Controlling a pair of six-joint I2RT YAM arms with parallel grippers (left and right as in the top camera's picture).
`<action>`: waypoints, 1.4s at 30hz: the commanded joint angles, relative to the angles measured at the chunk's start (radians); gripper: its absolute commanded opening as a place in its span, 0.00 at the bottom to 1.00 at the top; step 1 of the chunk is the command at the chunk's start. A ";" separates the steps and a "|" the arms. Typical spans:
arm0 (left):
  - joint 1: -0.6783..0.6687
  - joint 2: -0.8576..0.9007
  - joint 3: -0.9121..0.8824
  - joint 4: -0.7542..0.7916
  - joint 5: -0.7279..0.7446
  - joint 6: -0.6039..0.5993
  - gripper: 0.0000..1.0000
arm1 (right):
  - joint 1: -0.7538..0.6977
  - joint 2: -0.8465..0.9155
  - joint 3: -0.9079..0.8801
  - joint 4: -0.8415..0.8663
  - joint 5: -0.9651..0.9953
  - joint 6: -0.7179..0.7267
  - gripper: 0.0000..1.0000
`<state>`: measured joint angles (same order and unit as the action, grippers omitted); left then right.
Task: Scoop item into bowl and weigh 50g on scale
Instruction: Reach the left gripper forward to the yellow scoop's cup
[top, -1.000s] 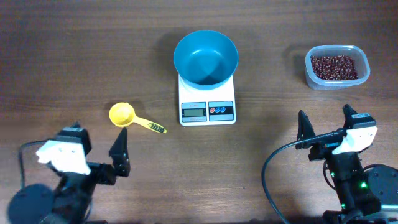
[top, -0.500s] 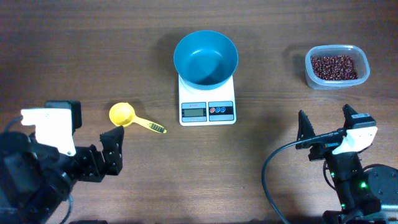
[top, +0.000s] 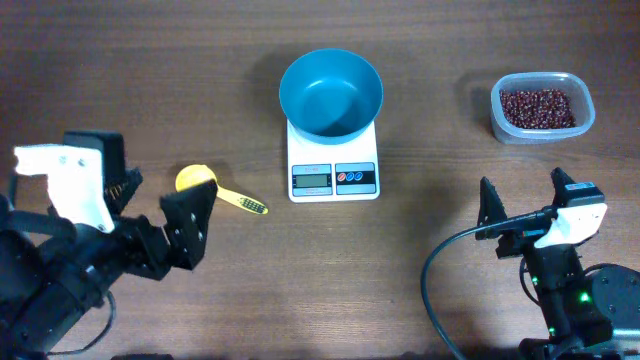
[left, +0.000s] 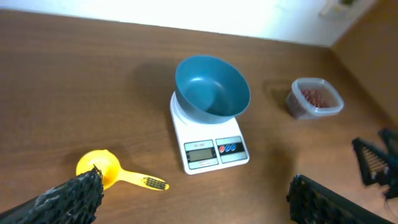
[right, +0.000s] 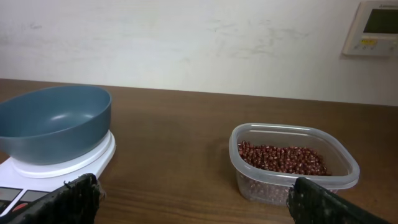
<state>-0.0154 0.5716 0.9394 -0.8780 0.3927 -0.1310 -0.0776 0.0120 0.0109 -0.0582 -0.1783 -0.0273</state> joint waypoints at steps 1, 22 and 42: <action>0.000 0.033 0.021 0.005 -0.141 -0.219 0.99 | 0.005 -0.008 -0.005 -0.005 -0.002 0.001 0.99; 0.001 0.770 0.157 -0.233 -0.506 -0.559 0.99 | 0.005 -0.008 -0.005 -0.005 -0.002 0.001 0.99; 0.002 0.953 -0.046 0.101 -0.502 -0.643 0.99 | 0.005 -0.008 -0.005 -0.005 -0.002 0.001 0.99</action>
<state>-0.0154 1.5204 0.9321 -0.8230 -0.0952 -0.7578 -0.0776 0.0120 0.0109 -0.0582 -0.1783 -0.0269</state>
